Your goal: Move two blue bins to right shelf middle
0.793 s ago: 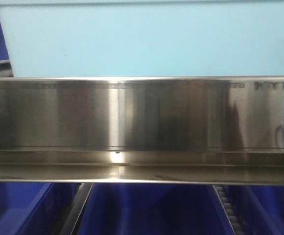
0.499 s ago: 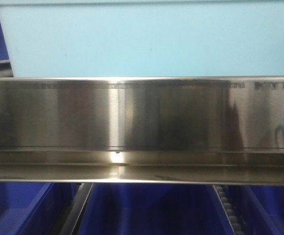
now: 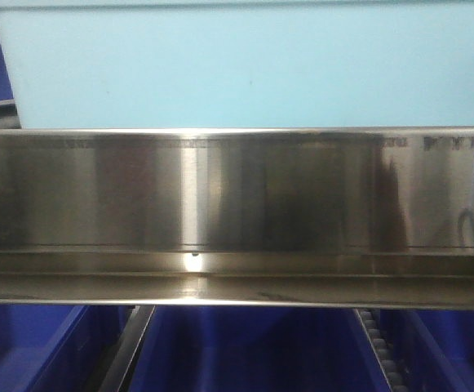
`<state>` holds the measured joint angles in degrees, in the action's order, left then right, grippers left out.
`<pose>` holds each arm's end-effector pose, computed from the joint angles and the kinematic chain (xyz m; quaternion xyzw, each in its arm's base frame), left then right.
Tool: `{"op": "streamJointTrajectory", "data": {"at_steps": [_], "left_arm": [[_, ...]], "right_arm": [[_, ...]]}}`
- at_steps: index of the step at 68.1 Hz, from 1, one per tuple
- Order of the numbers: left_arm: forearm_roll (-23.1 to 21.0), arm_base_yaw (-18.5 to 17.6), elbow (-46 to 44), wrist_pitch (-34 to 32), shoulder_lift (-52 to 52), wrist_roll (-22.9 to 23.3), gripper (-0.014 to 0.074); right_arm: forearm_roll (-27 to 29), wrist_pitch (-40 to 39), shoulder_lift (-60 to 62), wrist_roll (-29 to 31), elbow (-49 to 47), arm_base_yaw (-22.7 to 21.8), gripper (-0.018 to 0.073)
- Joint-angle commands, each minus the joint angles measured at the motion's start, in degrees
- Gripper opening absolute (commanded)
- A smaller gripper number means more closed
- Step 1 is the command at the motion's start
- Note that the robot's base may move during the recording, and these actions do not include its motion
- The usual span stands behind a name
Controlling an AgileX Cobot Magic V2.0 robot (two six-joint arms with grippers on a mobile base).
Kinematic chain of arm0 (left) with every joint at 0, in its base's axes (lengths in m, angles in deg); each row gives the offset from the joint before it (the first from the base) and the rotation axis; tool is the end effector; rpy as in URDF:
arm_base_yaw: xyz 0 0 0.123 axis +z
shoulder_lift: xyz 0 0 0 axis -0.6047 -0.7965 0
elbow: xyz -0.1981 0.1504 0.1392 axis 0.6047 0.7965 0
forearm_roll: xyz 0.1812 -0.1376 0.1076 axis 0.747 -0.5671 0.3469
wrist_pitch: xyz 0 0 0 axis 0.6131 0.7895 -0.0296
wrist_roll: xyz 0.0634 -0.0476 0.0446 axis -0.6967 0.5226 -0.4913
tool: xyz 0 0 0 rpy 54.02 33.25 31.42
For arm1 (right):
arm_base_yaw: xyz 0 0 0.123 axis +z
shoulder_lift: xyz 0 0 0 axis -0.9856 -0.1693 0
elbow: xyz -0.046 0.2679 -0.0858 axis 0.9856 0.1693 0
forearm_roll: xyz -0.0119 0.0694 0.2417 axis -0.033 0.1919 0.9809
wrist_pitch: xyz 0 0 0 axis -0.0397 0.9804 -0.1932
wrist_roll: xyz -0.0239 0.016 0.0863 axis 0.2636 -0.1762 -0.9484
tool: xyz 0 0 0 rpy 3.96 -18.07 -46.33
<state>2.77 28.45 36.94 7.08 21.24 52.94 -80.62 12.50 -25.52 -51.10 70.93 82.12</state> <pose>0.0556 -0.0087 0.2151 0.0565 0.6625 -0.0510 0.7452 0.0563 0.0018 0.2144 0.0111 0.6711 0.0359 0.7404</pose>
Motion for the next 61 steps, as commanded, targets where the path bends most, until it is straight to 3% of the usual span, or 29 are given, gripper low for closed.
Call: {"op": "streamJointTrajectory", "data": {"at_steps": [1,9,15,21,27,38,43,52,61], "left_arm": [[-2.21,0.01,-0.2,-3.41,0.19,0.0,-0.0111],[-2.22,0.01,-2.46,-3.57,0.19,0.0,-0.0111],[-2.22,0.01,-8.96,3.09,0.19,0.0,-0.0095],[-2.11,0.01,-16.49,9.91,-0.8,0.0,-0.0017],[-1.71,0.01,-23.84,16.19,-4.17,0.0,0.012],[-1.71,0.01,-34.43,20.96,-12.88,0.0,0.04],[-1.71,0.01,-37.61,21.23,-16.45,0.0,0.0486],[-1.71,-0.48,-43.74,24.37,-24.87,0.0,0.0565],[-1.95,-7.92,-49.77,28.95,-31.7,0.0,0.0568]], "right_arm": [[0.33,-3.71,0.21,0.07,-0.01,-0.03,-0.0162],[1.18,-4.47,0.21,-0.36,-3.01,-0.03,-0.0162],[1.18,0.9,0.21,-0.36,-10.4,-0.03,-0.0162],[1.18,8.9,0.01,-0.36,-18.35,-0.03,-0.0144],[1.18,14.82,-3.25,-0.36,-26.13,-0.03,-0.0017],[1.18,20.73,-11.26,-0.36,-36.9,-0.03,0.0445],[1.18,22.57,-14.07,-0.36,-39.91,-0.03,0.0573],[2.48,27.87,-19.87,4.7,-46.7,-0.03,0.0568],[11.98,32.14,-26.9,12.28,-54.1,0.41,0.0568]]}}
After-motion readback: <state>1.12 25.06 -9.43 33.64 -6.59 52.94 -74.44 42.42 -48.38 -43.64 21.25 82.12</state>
